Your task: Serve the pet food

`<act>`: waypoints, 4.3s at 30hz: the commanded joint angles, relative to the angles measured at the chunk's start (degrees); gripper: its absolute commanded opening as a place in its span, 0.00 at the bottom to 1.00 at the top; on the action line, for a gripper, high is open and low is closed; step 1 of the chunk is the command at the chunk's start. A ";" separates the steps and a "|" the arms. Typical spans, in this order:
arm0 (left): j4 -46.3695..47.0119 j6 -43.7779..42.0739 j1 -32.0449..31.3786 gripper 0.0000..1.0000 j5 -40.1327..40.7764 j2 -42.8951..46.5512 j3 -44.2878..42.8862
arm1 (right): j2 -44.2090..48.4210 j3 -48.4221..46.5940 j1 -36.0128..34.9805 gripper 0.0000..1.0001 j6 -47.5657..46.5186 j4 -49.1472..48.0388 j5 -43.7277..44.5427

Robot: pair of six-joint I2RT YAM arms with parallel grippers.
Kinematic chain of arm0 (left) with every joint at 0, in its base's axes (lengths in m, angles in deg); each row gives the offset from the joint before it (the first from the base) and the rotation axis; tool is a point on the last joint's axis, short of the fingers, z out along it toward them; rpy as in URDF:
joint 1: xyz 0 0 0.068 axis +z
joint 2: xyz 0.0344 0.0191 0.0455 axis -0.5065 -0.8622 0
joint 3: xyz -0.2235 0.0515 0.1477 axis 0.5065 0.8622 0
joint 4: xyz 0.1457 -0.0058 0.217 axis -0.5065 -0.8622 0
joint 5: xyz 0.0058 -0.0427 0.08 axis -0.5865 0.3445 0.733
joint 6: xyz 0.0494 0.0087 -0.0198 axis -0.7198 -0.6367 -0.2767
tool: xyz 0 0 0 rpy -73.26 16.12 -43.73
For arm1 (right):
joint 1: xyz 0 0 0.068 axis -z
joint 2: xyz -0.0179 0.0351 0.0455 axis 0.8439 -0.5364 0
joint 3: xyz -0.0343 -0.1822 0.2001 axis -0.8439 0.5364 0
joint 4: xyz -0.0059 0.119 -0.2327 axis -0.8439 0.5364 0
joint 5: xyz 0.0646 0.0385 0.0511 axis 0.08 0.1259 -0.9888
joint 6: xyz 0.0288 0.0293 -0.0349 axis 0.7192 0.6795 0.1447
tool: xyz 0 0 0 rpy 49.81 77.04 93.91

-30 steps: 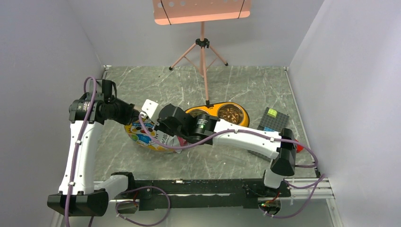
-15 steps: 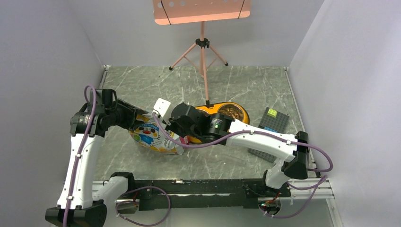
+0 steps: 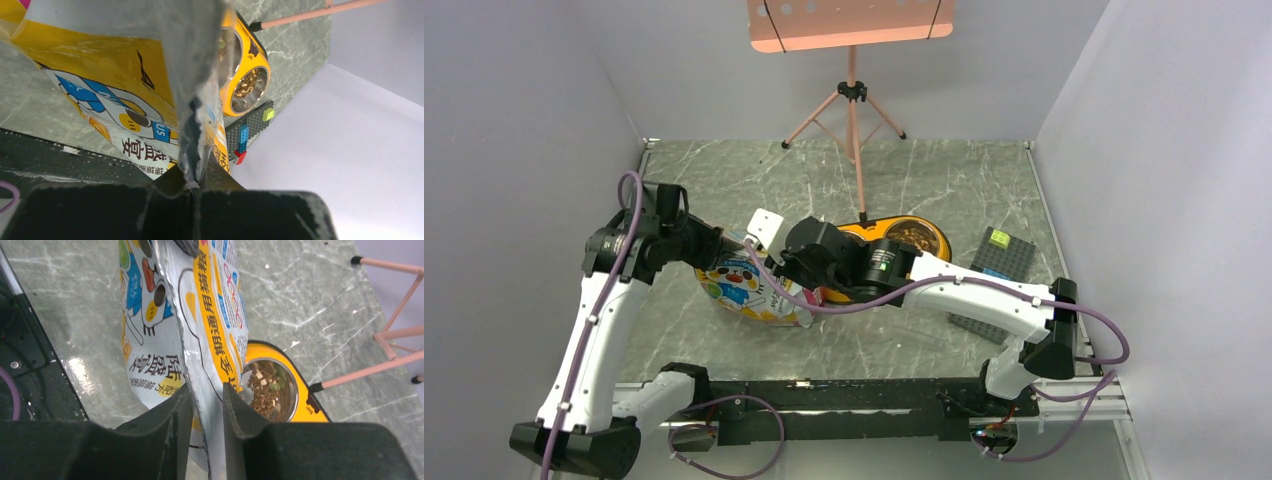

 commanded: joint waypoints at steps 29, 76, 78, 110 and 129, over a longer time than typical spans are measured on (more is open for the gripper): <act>-0.04 -6.57 14.08 0.40 4.18 -3.14 -6.71 | -9.69 -15.04 1.83 0.00 0.11 -0.51 -13.74; -2.73 -7.76 18.04 0.66 -13.06 -2.01 -6.12 | 1.08 -1.95 11.78 0.00 11.57 1.29 -36.43; -3.56 -5.81 15.29 0.73 -12.07 -2.42 -7.55 | -0.05 -3.93 10.71 0.00 10.45 2.60 -35.10; -10.69 -1.42 7.44 0.00 -6.10 -4.10 -11.92 | -24.59 -34.74 5.34 0.00 2.72 7.34 -17.84; -5.11 -8.01 10.80 0.00 -0.31 -6.72 -14.93 | -9.20 -14.23 7.08 0.06 4.24 6.00 -9.74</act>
